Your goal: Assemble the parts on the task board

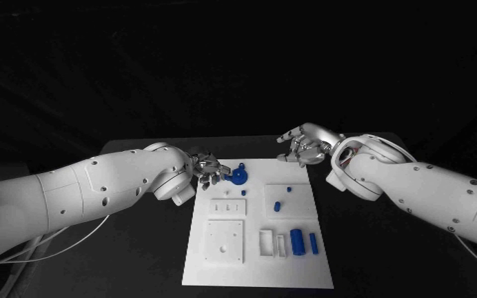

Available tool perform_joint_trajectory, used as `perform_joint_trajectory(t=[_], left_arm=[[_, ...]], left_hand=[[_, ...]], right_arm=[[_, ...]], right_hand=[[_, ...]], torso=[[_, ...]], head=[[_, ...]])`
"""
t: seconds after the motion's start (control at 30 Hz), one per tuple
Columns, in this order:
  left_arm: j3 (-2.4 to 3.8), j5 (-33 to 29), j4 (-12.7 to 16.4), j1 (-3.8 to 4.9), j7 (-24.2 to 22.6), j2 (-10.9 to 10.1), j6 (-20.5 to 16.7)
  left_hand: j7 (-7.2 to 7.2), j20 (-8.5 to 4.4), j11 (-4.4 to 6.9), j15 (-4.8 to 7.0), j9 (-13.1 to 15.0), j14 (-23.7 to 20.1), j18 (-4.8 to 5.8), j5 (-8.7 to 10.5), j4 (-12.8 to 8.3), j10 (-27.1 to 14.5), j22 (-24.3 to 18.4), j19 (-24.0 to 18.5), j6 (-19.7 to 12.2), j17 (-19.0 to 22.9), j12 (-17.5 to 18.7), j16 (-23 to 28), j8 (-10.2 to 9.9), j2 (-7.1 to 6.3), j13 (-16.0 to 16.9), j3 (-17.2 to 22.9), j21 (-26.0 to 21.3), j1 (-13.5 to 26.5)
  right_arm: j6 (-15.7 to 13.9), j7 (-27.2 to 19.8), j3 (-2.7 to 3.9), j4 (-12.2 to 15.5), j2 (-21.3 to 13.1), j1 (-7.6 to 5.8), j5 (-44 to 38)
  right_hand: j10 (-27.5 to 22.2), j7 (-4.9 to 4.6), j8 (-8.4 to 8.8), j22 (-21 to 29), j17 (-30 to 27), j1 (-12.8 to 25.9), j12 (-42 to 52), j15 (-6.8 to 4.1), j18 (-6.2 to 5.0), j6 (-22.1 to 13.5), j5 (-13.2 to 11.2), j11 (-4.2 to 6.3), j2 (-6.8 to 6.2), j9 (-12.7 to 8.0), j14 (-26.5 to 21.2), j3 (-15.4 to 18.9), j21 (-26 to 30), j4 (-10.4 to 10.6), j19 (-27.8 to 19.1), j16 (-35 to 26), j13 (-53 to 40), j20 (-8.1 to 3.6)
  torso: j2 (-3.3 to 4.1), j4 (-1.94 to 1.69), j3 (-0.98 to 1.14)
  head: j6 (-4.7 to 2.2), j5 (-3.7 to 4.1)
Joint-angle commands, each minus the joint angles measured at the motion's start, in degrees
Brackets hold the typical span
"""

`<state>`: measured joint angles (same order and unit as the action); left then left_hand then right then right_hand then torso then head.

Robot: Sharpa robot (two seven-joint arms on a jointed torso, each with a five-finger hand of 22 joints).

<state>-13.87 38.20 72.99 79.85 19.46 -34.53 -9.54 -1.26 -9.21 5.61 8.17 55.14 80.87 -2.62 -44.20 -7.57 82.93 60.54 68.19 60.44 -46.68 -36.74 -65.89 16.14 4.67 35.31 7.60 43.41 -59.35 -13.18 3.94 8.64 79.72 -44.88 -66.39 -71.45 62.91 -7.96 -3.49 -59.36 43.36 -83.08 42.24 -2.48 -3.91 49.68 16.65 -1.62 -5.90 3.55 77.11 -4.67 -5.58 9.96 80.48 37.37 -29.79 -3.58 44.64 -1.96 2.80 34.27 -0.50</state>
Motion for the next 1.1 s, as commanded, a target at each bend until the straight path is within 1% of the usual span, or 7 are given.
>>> perform_joint_trajectory(t=[0.03, 0.17, 0.23, 0.33, 0.5, 0.87, 1.1], left_arm=[[-0.03, 6.02, 0.30, -0.74, 1.97, 0.25, -3.97], [-0.06, 8.84, 0.18, -1.85, 2.92, 0.86, -6.28], [-0.06, 9.96, -0.01, -2.48, 3.45, 1.32, -7.13], [-0.07, 10.96, -0.27, -3.29, 4.12, 1.88, -7.91], [-0.07, 13.48, -0.87, -4.78, 4.81, 2.94, -9.14], [-0.05, 18.86, -2.73, -7.92, 5.19, 5.36, -10.39], [-0.02, 20.67, -4.98, -10.35, 5.01, 6.74, -10.84]], left_hand=[[2.10, -0.06, 0.00, 0.09, -0.12, 0.71, 0.38, -0.56, -6.86, 0.61, 0.19, 0.61, 2.68, -0.35, 0.19, 0.04, -0.21, -0.19, 0.09, 6.49, -0.27, -0.07], [2.18, -0.10, 0.03, 0.14, -0.51, 1.13, 0.44, -0.92, -7.30, 1.20, 0.89, 1.40, 3.55, -0.99, 0.78, 0.35, -0.96, -0.39, 0.11, 6.57, -1.44, 0.02], [2.21, -0.10, 0.05, 0.16, 0.96, 1.34, 0.45, -0.97, -7.62, 1.83, 3.11, 2.29, 4.59, -2.04, 1.91, 0.92, -3.22, -0.37, 0.67, 6.57, -3.40, 0.26], [2.22, -0.11, 0.04, 0.14, 1.24, 1.42, 0.50, -0.99, -7.59, 1.69, 3.53, 2.42, 4.58, -2.18, 1.73, 0.88, -3.25, -0.36, 0.95, 6.50, -3.78, 0.20], [2.23, -0.08, 0.04, 0.12, 1.58, 1.47, 0.56, -1.09, -7.59, 1.78, 5.24, 2.96, 4.89, -2.52, 1.77, 0.86, -3.72, -0.40, 1.27, 6.61, -5.20, 0.21], [2.27, 0.03, -0.01, 0.04, 1.59, 1.61, 0.49, -1.17, -7.79, 2.09, 7.60, 3.70, 5.31, -3.00, 1.87, 0.52, -4.18, -0.52, 1.46, 6.67, -6.72, 0.11], [2.25, 0.06, -0.03, 0.02, 1.54, 1.61, 0.46, -1.15, -7.86, 2.18, 8.13, 3.91, 5.37, -3.01, 1.93, 0.51, -4.30, -0.56, 1.45, 6.72, -7.18, 0.06]], right_arm=[[-5.71, -1.96, 0.48, -2.53, 0.39, -0.85, 6.75], [-7.58, -2.00, 0.79, -6.90, 1.86, -1.96, 11.61], [-7.91, -1.95, 0.87, -9.19, 2.88, -2.44, 13.80], [-8.12, -1.86, 0.92, -11.57, 4.16, -2.87, 15.31], [-8.16, -1.71, 0.96, -13.75, 5.98, -3.20, 14.67], [-7.89, -1.54, 0.98, -14.81, 7.90, -3.33, 12.39], [-7.99, -1.35, 0.98, -15.33, 8.17, -3.34, 12.05]], right_hand=[[0.80, 0.48, 0.16, -2.34, 0.27, 4.00, -1.27, -0.54, -0.58, 6.26, -3.76, 0.84, -3.06, 0.03, 0.96, -15.28, -1.17, -4.68, 0.09, 0.04, 0.99, -0.61], [0.92, 1.67, -0.36, -4.12, 0.35, 6.86, -1.13, -0.89, -0.65, 12.41, -3.91, 1.37, -3.34, 0.77, 1.19, -21.66, -1.86, -8.81, -0.35, -0.14, 0.79, -0.92], [1.17, 2.38, -0.72, -4.62, 0.45, 7.67, -0.93, -1.10, -0.63, 14.61, -3.79, 1.70, -2.86, 1.57, 1.50, -21.84, -2.12, -10.02, -0.24, -0.04, 0.63, -1.07], [1.26, 2.52, 0.02, -6.07, 0.95, 10.79, -0.64, -1.32, -0.32, 15.16, -3.03, 1.96, -1.10, 3.58, 2.02, -20.85, -2.49, -13.84, -0.22, 0.13, 0.01, -1.41], [1.47, 2.69, -0.14, -6.54, 1.19, 11.61, -0.56, -1.30, -0.37, 14.89, -2.75, 1.91, -0.69, 4.26, 2.10, -20.46, -2.35, -14.62, -0.13, 0.11, -0.27, -1.32], [1.57, 2.62, -0.12, -7.05, 1.54, 12.23, -0.60, -1.27, -0.37, 14.35, -1.73, 1.88, -0.48, 4.95, 2.26, -18.65, -1.61, -15.14, 0.22, -0.03, -0.71, -1.27], [1.65, 2.18, -0.12, -7.62, 1.80, 11.78, -0.65, -1.21, -0.47, 12.98, -1.42, 1.73, -0.72, 4.51, 2.32, -17.49, -1.32, -16.04, 0.40, 0.07, -0.88, -1.22]], torso=[[-1.00, 0.16, 0.26], [-1.61, 0.02, 0.27], [-1.93, -0.09, 0.28], [-2.31, -0.29, 0.33], [-2.81, -0.54, 0.40], [-3.10, -0.36, 0.61], [-2.89, -0.37, 0.41]], head=[[1.67, -0.55], [2.64, -0.72], [3.07, -0.67], [3.53, -0.57], [4.28, -0.20], [5.16, -0.17], [5.21, 0.26]])
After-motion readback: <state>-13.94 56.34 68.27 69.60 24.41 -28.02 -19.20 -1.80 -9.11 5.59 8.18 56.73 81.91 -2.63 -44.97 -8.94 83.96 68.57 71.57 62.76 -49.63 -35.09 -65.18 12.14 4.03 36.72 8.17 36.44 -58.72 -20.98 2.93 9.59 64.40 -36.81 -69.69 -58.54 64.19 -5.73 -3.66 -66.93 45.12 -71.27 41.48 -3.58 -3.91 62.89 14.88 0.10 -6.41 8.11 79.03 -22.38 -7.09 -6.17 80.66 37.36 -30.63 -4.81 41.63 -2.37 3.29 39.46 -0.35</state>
